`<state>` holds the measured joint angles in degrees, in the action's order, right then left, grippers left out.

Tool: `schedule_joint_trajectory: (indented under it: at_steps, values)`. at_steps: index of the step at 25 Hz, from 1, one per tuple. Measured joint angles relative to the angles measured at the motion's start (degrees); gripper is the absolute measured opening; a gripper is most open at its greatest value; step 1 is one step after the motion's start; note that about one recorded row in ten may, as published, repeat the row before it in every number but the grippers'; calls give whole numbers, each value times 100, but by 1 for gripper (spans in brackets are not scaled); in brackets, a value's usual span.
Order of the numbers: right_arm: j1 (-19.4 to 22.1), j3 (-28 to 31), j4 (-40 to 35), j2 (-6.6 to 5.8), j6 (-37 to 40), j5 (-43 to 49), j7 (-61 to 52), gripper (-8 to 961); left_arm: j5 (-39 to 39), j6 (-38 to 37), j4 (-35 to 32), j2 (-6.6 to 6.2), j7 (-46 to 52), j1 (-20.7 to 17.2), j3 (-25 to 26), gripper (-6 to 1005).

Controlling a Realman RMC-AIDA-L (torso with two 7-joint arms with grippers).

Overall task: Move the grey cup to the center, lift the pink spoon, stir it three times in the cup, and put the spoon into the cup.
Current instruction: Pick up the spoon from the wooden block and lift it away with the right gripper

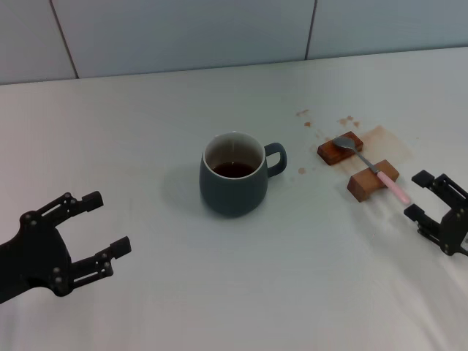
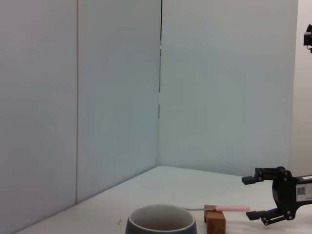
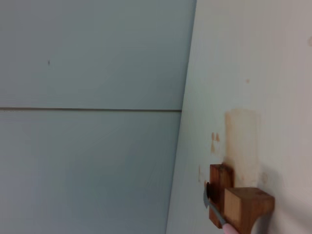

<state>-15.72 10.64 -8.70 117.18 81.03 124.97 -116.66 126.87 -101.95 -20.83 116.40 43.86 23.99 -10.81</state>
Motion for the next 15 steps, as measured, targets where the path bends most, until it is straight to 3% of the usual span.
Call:
schedule_joint_trajectory:
  at_steps: [15]
  values:
    - [-319,-96,9,2,-286,91,-180,738,-154,1,0,18,0,-5,0,832]
